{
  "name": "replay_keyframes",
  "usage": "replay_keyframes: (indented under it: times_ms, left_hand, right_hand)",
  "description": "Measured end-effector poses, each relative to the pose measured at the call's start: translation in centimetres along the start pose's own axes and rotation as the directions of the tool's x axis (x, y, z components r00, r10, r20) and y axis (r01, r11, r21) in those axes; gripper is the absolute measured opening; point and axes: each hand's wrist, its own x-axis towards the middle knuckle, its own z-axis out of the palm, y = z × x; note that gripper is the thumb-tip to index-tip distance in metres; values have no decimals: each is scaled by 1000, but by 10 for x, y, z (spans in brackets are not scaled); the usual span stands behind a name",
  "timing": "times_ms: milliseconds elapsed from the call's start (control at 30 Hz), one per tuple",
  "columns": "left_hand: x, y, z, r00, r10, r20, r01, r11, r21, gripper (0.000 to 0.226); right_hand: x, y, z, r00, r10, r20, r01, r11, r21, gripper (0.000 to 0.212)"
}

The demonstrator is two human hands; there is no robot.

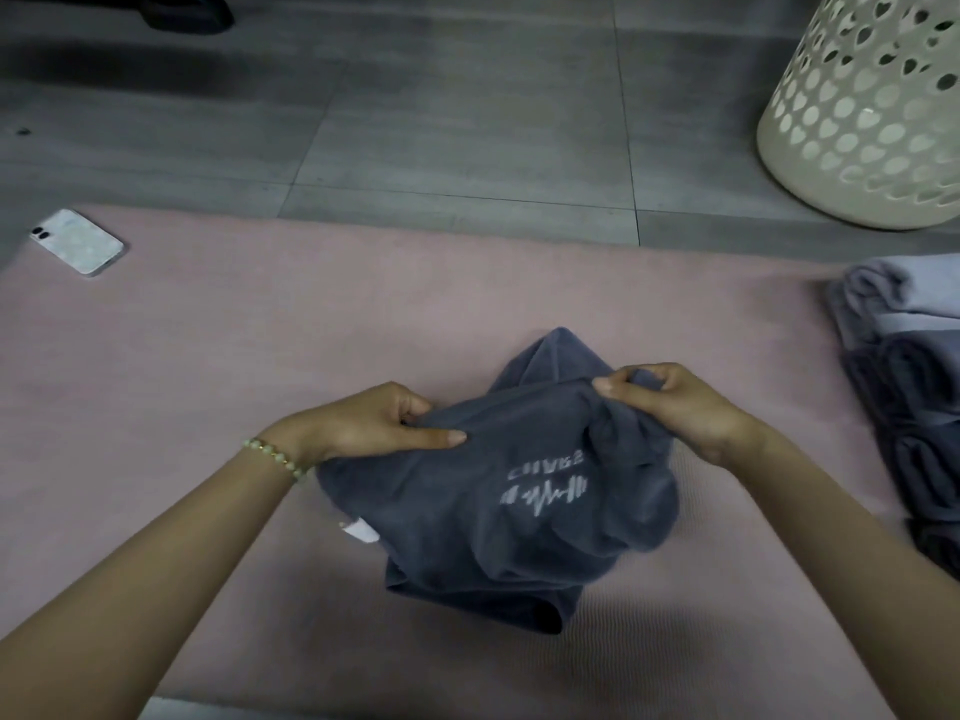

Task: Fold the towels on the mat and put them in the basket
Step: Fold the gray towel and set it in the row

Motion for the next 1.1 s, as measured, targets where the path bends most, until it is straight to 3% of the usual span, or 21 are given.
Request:
replay_keyframes:
  times_ms: [133,200,267,433,600,767,867,967,1100]
  left_hand:
    - [5,-13,2,994,25,-111,-34,996,-80,20]
    - [14,-5,16,977,57,-208,-92,982,-163,21]
    - [26,6,33,953,65,-296,-144,957,-253,24]
    - [43,24,58,918,48,-394,-217,892,-397,47]
    - [41,30,66,936,131,-326,-278,843,-461,43]
    - [41,25,68,863,253,-436,-400,870,-287,18]
    - [38,28,61,883,197,-426,-376,842,-388,19]
    - [37,25,51,893,153,-424,-345,837,-425,20]
    - [35,24,47,907,130,-400,-308,853,-421,16]
  right_hand:
    - [-3,19,-43,966,-84,-244,4,951,-309,17]
    - [-3,19,-37,951,-189,-244,53,878,-475,19]
    - [-4,8,-12,946,-289,-144,172,828,-533,32]
    - [3,-2,47,910,-408,73,405,836,-372,36]
    - [15,7,54,912,-407,-57,392,902,-179,19]
    - [14,7,39,916,-398,-47,385,907,-170,22]
    - [12,14,33,934,-353,-50,338,921,-191,15]
    - [9,16,33,945,-318,-69,311,946,-94,2]
    - [10,8,31,934,-349,-84,347,937,-34,7]
